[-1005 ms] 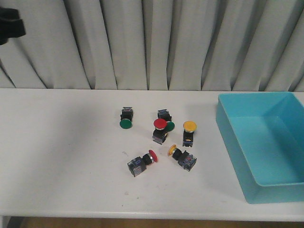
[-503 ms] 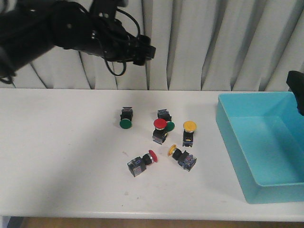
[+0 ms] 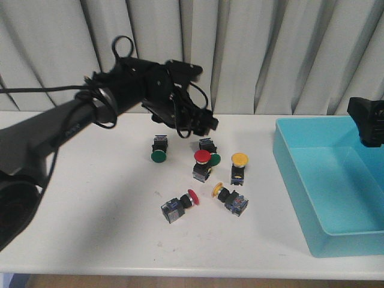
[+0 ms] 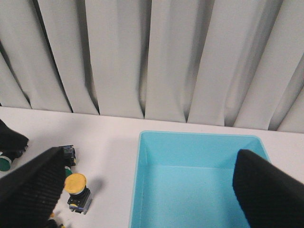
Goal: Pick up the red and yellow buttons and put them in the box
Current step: 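Move the left gripper down toward the red mushroom button mid-table, then close the left gripper on the red button's body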
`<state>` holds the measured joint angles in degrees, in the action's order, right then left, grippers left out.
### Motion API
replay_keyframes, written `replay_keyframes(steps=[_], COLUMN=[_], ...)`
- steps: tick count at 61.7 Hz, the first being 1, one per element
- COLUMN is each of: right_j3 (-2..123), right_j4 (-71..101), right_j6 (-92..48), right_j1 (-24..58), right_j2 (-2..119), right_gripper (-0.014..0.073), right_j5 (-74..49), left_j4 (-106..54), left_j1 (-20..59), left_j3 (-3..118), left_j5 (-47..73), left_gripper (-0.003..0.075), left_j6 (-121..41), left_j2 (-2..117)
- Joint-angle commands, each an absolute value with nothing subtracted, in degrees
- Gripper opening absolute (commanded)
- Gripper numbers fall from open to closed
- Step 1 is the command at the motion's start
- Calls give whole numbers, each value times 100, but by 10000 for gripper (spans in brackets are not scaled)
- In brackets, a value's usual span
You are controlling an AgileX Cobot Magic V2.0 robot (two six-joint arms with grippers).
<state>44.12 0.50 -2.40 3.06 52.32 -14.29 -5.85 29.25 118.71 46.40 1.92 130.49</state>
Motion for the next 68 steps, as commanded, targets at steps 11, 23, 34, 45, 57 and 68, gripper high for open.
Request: replay_keyframes(steps=[11, 23, 34, 45, 57, 68], right_j3=[4584, 4584, 4584, 4584, 4584, 4584], right_j4=[65, 70, 70, 70, 70, 70], right_j6=[-246, -246, -246, -246, -246, -246], right_j1=[306, 306, 306, 306, 306, 306], right_j2=[5208, 5208, 5208, 5208, 5208, 5208], right_gripper=[666, 661, 655, 649, 636, 631], right_j5=[-1065, -1086, -1092, -1087, -1073, -1068], left_j4=[-782, -784, -773, -783, -739, -720], left_j1=[3208, 3246, 3246, 3246, 3246, 3246], left_j3=[12090, 12084, 12084, 12084, 12089, 12089], left_j5=[4389, 4386, 4373, 4220, 4147, 4065], left_gripper=[582, 582, 582, 577, 482, 337], left_j6=[-50, -56, -51, -51, -33, 0], left_j2=[12985, 13109, 13250, 13398, 13559, 13592])
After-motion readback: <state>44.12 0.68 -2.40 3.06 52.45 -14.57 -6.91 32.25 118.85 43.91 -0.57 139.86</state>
